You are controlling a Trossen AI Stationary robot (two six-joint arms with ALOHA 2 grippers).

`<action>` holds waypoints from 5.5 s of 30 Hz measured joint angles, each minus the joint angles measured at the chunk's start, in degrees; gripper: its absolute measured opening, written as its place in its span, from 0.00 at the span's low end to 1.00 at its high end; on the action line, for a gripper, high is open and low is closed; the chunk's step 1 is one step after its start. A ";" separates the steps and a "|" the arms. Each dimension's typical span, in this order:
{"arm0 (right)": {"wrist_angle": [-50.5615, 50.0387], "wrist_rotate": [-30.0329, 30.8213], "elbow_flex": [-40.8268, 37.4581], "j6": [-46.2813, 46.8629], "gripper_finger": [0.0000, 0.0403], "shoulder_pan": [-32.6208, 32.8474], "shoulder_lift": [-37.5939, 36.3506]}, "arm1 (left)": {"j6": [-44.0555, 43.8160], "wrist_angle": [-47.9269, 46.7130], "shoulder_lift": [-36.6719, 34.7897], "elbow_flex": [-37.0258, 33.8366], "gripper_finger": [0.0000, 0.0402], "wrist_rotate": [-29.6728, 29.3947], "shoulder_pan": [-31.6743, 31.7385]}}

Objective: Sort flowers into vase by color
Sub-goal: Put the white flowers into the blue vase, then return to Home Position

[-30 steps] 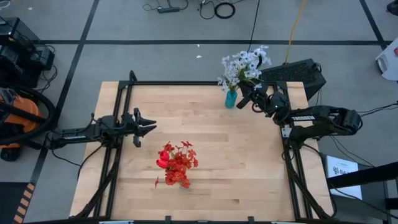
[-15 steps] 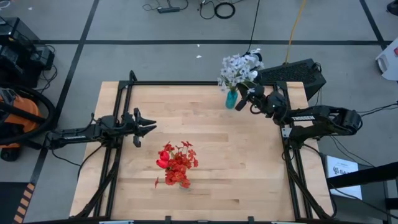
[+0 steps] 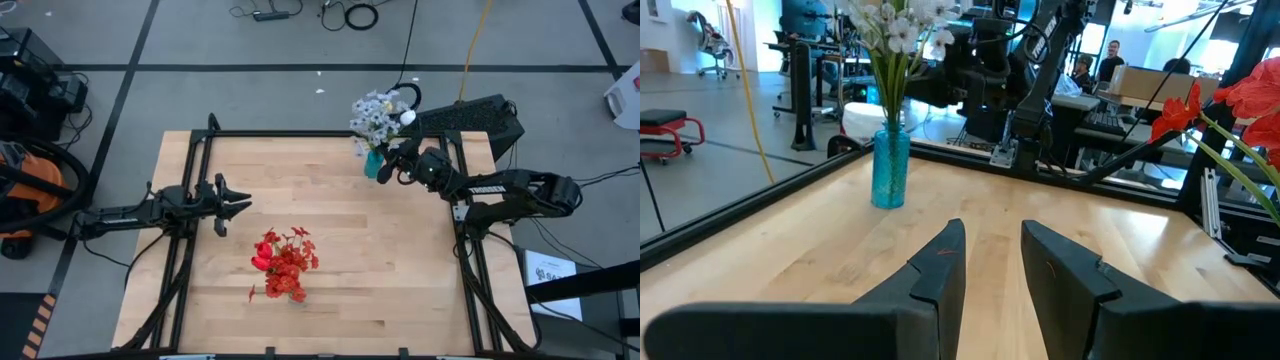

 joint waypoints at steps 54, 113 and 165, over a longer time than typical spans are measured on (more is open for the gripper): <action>-19.55 -3.30 -0.07 7.09 0.30 1.81 -12.34 | 0.00 0.13 0.00 0.00 0.26 -0.02 0.01; -47.24 -7.43 -17.16 12.93 0.00 31.23 -62.69 | 0.00 0.44 0.00 -0.01 0.26 -0.02 0.01; -49.80 -7.56 -17.07 11.99 0.00 31.21 -69.60 | -0.01 0.43 0.00 -0.02 0.26 0.00 0.01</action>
